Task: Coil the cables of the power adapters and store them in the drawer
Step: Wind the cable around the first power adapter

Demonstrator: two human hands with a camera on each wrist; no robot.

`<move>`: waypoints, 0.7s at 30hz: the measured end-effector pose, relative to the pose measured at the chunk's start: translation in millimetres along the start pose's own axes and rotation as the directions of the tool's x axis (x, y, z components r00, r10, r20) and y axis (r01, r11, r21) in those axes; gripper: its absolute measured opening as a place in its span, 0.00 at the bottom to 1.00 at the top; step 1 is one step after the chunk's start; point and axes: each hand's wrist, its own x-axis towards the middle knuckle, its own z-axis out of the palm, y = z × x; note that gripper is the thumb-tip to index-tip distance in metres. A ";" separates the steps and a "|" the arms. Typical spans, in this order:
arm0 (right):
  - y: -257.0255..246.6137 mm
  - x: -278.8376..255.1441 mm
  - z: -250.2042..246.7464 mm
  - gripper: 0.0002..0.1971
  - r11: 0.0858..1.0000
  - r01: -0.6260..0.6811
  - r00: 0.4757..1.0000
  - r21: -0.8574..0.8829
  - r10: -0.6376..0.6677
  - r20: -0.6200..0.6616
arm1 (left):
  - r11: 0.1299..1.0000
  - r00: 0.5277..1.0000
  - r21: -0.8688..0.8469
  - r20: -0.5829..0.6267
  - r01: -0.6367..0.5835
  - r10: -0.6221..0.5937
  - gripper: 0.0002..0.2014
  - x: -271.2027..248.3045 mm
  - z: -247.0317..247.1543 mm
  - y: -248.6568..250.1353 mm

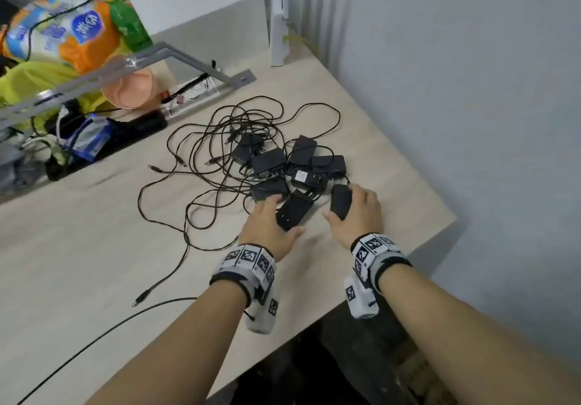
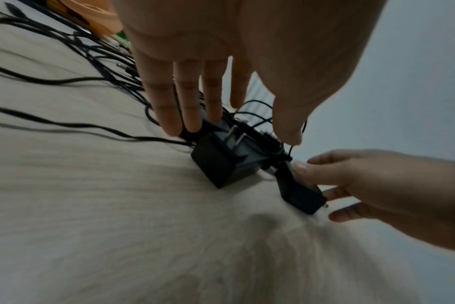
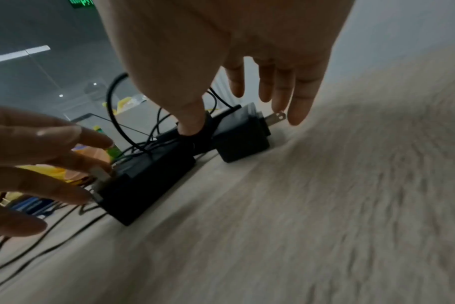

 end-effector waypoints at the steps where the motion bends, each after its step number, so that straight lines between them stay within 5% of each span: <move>1: 1.3 4.4 1.1 0.43 0.999 -0.019 1.000 -0.035 0.019 0.011 | 0.999 0.999 0.027 0.021 0.028 -0.028 0.41 1.8 3.1 3.2; 5: 5.1 18.4 4.0 0.49 0.990 -0.071 0.995 -0.123 0.078 0.056 | 0.986 0.994 0.145 0.051 0.085 -0.093 0.42 12.6 15.8 4.5; 9: 6.7 22.1 -15.6 0.28 0.992 -0.107 0.992 0.062 0.103 0.067 | 0.978 0.996 0.200 0.056 0.061 -0.073 0.32 17.2 10.9 0.6; 11: 5.1 14.8 -34.1 0.22 0.973 -0.042 0.999 0.227 0.034 0.041 | 0.983 0.999 0.184 0.042 0.013 -0.021 0.30 13.7 2.3 -2.1; 14: -4.4 -5.4 -64.1 0.29 0.901 0.205 0.978 0.383 -0.206 -0.038 | 0.985 0.983 -0.013 -0.056 -0.173 0.172 0.34 3.9 -18.1 1.8; 17: -28.2 -28.2 -80.4 0.34 0.790 0.517 0.835 0.330 -0.550 0.008 | 0.905 0.952 -0.295 -0.098 -0.306 0.290 0.46 -12.5 -51.7 13.5; 21: -77.9 -49.6 -81.0 0.33 0.600 0.771 0.606 0.211 -0.794 0.044 | 0.844 0.943 -0.474 0.074 -0.252 0.324 0.35 -29.6 -98.7 16.4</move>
